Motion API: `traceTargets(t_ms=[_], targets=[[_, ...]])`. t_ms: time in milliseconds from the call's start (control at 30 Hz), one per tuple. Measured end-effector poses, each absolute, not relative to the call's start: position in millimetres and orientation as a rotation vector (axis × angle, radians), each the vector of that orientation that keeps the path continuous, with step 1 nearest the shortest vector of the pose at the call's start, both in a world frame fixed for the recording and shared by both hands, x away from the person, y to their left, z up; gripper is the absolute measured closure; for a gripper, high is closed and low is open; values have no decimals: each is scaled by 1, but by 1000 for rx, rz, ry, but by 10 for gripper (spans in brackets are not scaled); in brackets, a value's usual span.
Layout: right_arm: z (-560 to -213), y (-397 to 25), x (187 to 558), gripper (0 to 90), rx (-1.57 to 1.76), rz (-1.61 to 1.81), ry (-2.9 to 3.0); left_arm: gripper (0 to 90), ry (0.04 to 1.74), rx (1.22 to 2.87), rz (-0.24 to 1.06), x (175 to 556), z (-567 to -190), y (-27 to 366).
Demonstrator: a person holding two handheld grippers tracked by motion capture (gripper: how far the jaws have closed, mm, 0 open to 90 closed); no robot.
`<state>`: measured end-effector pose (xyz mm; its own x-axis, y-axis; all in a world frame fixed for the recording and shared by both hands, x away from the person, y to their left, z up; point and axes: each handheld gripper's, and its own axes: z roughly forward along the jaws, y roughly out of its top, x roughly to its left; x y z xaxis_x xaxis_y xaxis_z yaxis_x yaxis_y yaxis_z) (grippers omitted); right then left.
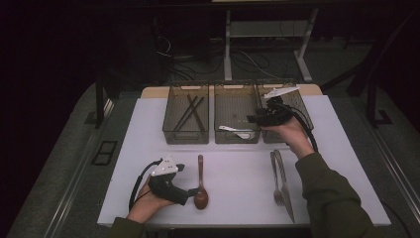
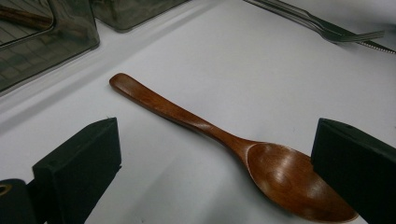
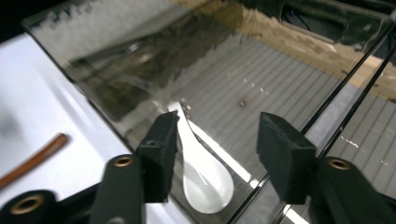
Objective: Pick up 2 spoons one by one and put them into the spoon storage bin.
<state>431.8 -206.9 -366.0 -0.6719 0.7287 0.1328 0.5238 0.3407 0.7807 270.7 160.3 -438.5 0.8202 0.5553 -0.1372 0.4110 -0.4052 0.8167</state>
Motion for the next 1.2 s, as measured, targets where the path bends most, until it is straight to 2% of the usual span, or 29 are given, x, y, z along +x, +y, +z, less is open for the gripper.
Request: traceTargets(t_ms=[133,333,567,900,1067,1200], targets=[[-360,-217,421,404,1118,1304,2349,37,717,2049,203,271,-437,161],[-360,-234,404,352,1125,1326,2324,166,740,2055,216,271,-435,164],[-371,-252,375,298,1116,1314,2293,445,814,2083,195,274,-435,170],[-394,-273,333,249,1125,1340,2275,765,821,2101,174,274,-432,170],[-408,-282,315,216,1144,1344,2270,877,821,2113,167,274,-431,168],[-416,-288,302,200,1147,1363,2258,883,828,2120,180,276,-431,167]])
